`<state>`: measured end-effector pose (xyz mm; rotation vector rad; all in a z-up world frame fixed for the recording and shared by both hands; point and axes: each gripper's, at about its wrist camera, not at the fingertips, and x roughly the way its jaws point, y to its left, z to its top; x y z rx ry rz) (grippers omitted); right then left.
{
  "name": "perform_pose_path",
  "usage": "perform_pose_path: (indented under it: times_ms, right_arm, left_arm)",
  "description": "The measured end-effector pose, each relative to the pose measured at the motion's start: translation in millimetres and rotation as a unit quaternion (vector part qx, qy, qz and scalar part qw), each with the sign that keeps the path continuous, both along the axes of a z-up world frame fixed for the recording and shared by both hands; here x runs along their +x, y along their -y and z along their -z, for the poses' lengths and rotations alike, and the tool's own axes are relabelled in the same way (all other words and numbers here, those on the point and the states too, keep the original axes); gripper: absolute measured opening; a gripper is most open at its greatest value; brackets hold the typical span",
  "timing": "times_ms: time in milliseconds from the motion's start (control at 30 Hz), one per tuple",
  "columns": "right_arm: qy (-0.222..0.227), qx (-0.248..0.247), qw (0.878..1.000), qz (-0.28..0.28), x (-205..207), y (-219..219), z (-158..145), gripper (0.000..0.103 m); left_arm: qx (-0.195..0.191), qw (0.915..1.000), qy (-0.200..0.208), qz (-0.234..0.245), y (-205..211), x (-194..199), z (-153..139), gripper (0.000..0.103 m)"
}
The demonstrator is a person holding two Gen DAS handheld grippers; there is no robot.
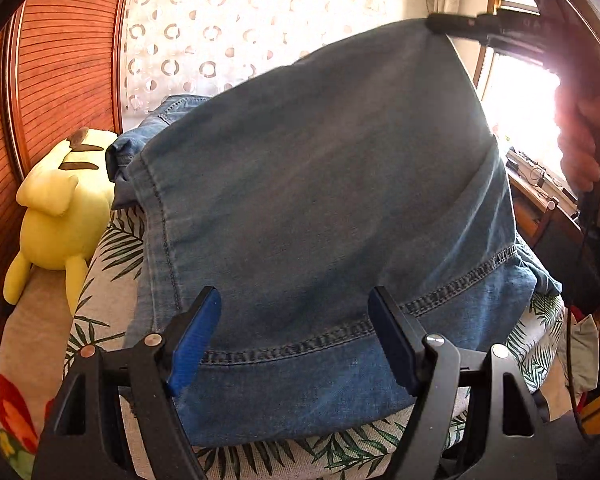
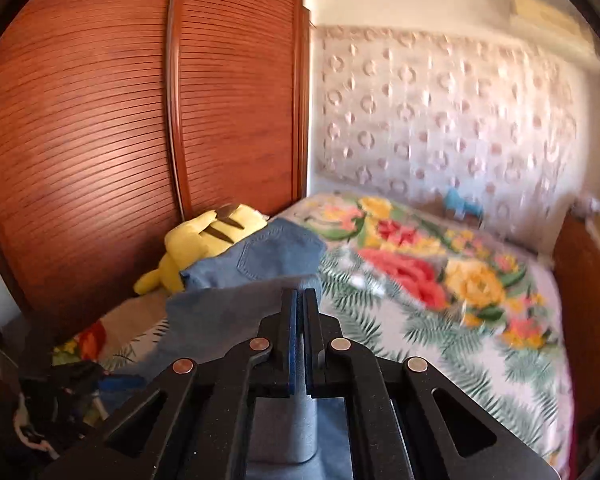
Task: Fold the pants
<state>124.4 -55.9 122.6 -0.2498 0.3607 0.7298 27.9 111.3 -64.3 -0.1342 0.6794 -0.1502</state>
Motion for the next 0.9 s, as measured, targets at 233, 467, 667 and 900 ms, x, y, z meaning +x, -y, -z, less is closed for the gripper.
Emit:
perform_pose_path:
  times_ms: [233,467,667,900]
  right_arm:
    - [0.017,0.006,1.0,0.004,-3,-8,-6,0.0]
    - [-0.034,-0.018,0.999,0.03,18,1,34,0.0]
    - [-0.065,-0.015,0.996,0.056,12,41,71,0.0]
    - [-0.093,-0.007,0.99,0.11,-9,101,93,0.0]
  left_arm:
    - [0.001,1.0,0.001,0.001,-1,1,-1,0.077]
    - [0.006,1.0,0.003,0.004,0,3,-4,0.077]
    - [0.012,0.9998,0.01,0.014,10,7,-9,0.077]
    - [0.016,0.9993,0.01,0.031,26,12,-10,0.077]
